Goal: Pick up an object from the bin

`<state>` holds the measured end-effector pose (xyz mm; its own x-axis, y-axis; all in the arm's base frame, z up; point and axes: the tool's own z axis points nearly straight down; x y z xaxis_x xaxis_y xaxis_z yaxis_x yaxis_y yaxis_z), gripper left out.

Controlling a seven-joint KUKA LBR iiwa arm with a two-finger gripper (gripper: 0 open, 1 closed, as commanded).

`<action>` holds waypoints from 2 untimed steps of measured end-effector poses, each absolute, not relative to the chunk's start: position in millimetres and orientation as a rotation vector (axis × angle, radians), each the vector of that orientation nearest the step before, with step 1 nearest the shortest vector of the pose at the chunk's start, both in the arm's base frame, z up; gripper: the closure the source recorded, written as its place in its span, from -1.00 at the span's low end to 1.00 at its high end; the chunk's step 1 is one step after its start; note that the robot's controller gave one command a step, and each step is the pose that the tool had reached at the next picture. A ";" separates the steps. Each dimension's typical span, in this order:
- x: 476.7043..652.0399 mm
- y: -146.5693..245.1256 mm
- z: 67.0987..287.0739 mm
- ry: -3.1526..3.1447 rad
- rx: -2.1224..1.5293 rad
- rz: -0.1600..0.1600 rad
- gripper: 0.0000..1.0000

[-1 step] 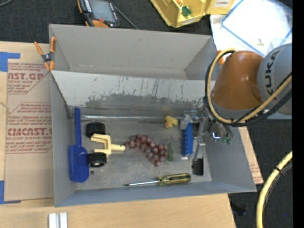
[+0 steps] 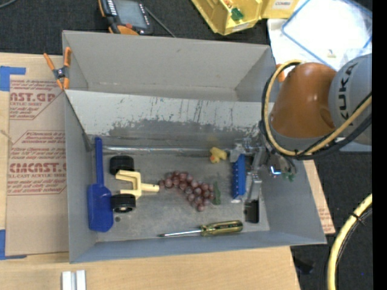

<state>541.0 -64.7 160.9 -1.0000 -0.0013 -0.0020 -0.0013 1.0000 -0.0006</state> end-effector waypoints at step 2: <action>581.7 -104.4 70.2 2.974 -0.969 -0.007 -1.00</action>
Offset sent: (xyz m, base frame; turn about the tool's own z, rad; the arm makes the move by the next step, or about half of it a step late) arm 0.0396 -0.0406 -0.0909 -0.6296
